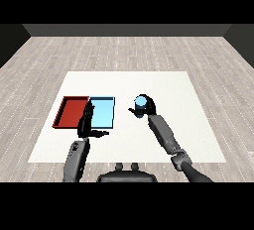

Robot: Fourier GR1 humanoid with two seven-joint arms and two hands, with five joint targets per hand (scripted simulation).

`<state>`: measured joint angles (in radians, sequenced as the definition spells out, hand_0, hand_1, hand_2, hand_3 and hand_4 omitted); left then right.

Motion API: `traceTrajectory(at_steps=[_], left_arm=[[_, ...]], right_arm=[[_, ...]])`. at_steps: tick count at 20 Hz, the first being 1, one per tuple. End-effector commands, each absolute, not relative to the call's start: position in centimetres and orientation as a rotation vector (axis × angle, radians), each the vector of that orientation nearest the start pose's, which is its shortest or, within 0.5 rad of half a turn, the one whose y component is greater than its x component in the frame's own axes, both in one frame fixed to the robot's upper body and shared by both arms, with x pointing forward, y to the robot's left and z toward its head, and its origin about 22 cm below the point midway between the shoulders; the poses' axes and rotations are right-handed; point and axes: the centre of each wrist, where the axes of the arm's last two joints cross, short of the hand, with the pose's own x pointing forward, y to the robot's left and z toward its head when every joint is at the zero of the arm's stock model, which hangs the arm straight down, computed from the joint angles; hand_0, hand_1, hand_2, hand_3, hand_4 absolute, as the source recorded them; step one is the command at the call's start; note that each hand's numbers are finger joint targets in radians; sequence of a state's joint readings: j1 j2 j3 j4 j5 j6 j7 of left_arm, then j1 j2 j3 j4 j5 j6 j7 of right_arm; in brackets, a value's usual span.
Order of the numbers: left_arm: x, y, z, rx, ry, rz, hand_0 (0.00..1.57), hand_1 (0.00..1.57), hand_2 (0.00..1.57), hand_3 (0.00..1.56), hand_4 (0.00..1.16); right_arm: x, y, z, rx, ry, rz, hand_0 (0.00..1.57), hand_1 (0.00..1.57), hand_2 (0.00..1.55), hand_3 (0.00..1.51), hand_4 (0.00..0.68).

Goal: Pick the blue can and put it in the blue box

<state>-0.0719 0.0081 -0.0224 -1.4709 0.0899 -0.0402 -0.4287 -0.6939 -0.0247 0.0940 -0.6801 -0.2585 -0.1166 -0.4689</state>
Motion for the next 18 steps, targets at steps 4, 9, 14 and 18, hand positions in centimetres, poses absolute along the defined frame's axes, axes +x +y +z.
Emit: traceTrajectory(at_steps=[4,9,14,18], left_arm=[[26.1,19.3,-0.8,-0.249,-1.881,-0.018,0.0,0.0,0.0,0.0,0.0],[26.5,18.4,1.1,-0.246,-1.892,-0.017,0.0,0.0,0.0,0.0,0.0],[28.2,18.1,0.2,-0.254,-1.841,-0.051,0.0,0.0,0.0,0.0,0.0],[29.5,15.8,-0.1,-0.25,-1.859,-0.087,0.0,0.0,0.0,0.0,0.0]], right_arm=[[37.0,-13.5,1.2,0.22,-1.874,0.11,1.43,1.43,1.44,1.42,0.666],[33.2,-13.5,3.3,0.208,-1.869,0.09,1.43,1.43,1.44,1.42,0.666],[33.8,-11.4,3.6,0.243,-1.886,0.134,1.43,1.43,1.45,1.42,0.659],[32.0,-12.4,3.5,0.253,-1.891,0.124,1.43,1.43,1.43,1.41,0.661]])
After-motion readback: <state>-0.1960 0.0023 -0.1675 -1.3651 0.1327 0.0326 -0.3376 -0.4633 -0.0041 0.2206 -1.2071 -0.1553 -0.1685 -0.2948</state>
